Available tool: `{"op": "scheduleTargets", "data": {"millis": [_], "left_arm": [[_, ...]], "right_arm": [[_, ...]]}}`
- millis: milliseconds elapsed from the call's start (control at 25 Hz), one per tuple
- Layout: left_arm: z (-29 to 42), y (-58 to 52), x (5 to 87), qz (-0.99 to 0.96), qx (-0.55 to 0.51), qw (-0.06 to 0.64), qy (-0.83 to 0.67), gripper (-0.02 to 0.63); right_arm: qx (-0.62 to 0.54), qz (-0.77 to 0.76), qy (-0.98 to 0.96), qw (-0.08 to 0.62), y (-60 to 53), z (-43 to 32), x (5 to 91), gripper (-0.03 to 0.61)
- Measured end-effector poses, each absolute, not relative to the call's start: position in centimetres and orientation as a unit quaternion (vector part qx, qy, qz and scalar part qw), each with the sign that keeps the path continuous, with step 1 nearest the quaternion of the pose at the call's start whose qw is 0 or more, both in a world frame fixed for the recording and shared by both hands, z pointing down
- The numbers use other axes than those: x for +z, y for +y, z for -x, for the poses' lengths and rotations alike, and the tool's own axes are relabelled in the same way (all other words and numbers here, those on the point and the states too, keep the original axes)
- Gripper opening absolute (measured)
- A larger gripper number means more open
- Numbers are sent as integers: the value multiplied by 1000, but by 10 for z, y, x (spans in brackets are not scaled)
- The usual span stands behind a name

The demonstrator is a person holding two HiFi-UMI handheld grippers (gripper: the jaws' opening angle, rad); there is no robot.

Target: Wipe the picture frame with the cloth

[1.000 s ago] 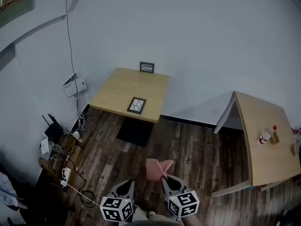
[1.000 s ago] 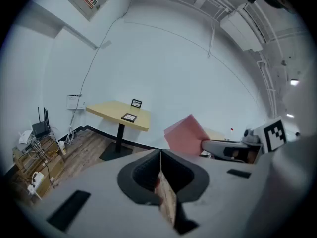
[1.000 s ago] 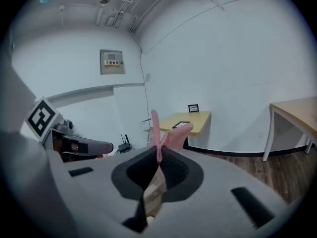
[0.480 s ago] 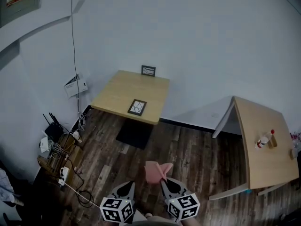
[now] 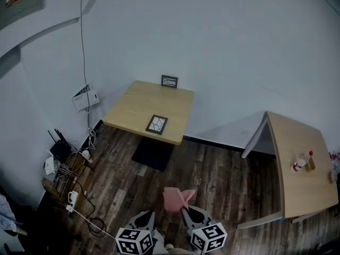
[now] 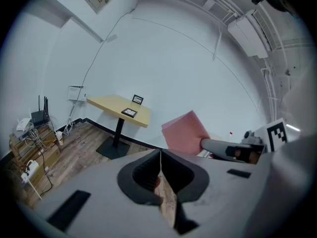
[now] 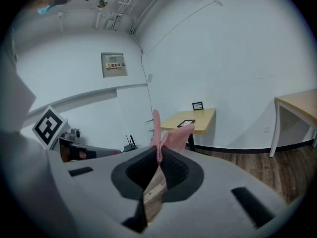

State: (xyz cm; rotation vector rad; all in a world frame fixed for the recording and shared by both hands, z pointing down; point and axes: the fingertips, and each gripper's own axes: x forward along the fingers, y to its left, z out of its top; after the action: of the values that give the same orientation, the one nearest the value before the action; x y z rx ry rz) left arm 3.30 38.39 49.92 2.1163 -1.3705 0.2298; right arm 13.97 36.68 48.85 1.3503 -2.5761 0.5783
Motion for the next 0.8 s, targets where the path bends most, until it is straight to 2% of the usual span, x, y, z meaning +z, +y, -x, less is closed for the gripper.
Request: {"op": "scheduleTargets", "data": {"millis": [800], "left_arm": [[47,199,507,-809,83,295,-501,5]], "right_arm": [[177,-483,-853,91,187,-72,475,9]]}}
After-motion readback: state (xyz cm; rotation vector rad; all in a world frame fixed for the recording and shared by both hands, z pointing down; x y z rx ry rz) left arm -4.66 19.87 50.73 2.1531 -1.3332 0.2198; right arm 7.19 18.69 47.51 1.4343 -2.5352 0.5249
